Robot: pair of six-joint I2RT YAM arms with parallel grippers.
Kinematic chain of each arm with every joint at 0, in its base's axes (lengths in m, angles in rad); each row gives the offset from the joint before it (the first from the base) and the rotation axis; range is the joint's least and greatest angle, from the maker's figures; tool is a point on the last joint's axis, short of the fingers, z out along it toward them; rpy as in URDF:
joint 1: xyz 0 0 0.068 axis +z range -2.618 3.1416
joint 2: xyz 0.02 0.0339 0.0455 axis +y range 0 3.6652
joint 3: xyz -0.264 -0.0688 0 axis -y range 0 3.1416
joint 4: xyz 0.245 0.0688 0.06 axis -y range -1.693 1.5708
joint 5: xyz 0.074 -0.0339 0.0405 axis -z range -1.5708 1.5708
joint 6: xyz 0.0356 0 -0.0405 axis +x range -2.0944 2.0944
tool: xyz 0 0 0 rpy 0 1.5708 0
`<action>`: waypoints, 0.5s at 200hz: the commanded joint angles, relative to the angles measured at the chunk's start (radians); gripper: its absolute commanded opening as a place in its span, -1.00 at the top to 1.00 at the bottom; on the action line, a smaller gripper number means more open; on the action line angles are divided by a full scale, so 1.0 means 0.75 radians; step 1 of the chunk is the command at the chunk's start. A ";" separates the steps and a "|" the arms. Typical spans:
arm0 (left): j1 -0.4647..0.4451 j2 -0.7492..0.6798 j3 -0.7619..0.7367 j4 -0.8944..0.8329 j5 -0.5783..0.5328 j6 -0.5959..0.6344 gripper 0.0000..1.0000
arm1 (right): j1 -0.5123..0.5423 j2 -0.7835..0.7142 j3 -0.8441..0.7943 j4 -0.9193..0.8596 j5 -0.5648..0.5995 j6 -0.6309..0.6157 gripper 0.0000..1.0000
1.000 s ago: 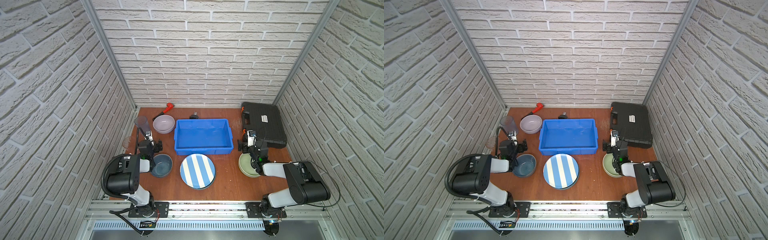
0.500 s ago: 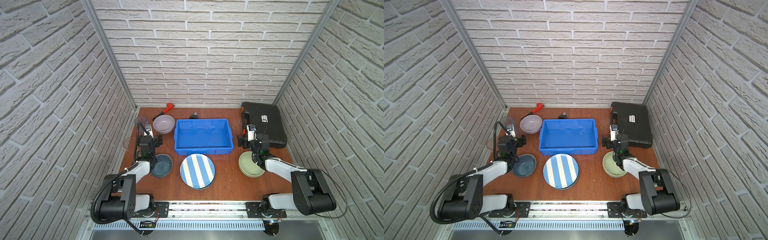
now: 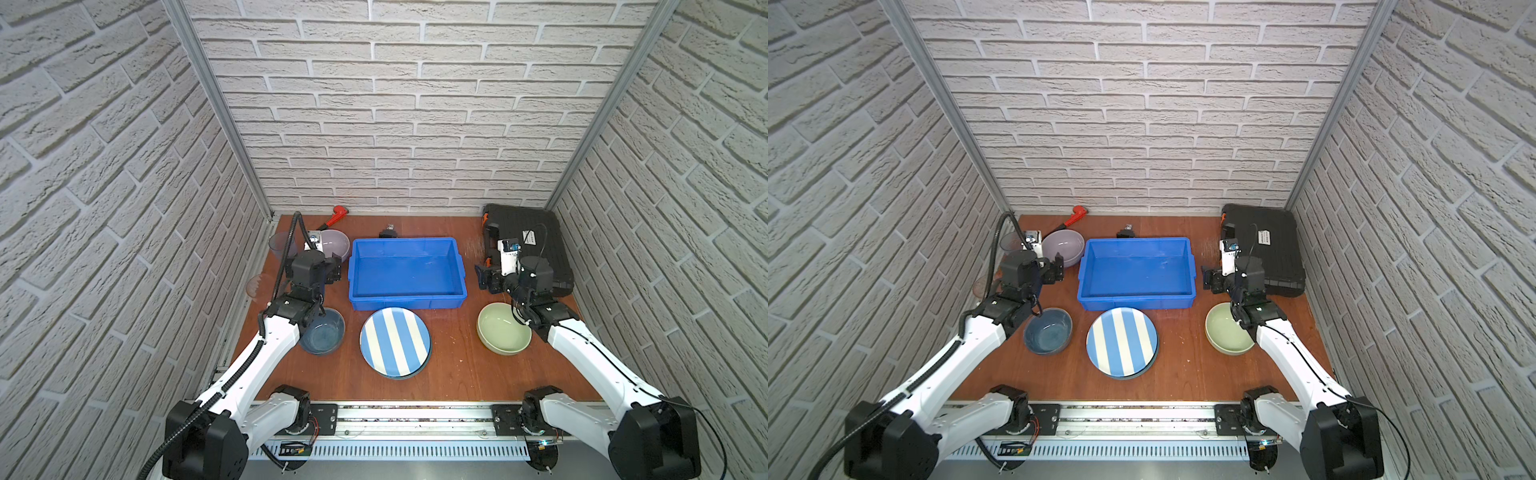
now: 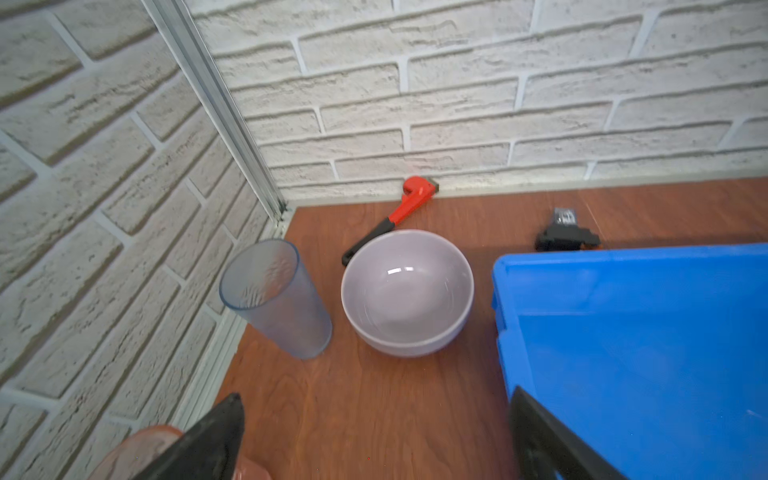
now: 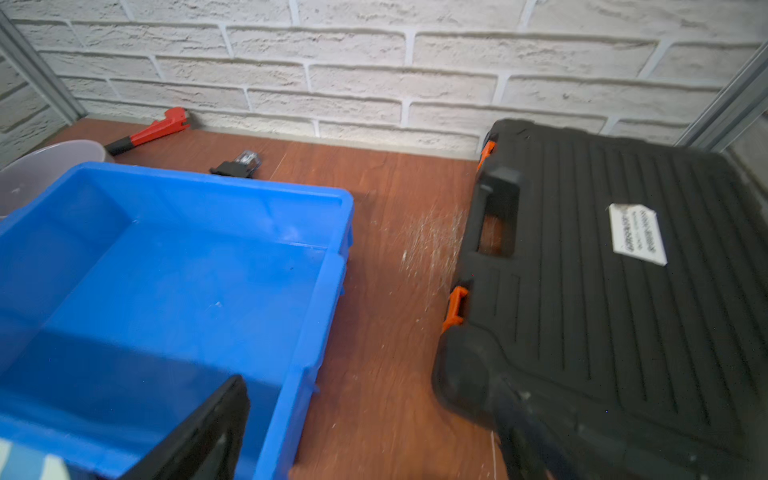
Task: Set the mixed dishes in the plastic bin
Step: 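Lower both grippers to opposite rims of the striped plate stack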
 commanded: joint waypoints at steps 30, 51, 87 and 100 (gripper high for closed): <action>-0.129 -0.124 0.156 -0.584 0.041 -0.174 -0.93 | 0.084 -0.155 0.105 -0.409 -0.183 0.115 -0.75; -0.140 -0.195 0.152 -0.736 0.225 -0.277 -0.89 | 0.136 -0.177 0.098 -0.471 -0.282 0.172 -0.65; -0.173 -0.307 0.029 -0.772 0.553 -0.509 -0.78 | 0.265 -0.172 0.069 -0.532 -0.331 0.293 -0.48; -0.199 -0.340 -0.055 -0.703 0.645 -0.583 -0.72 | 0.336 -0.178 0.051 -0.537 -0.312 0.341 -0.45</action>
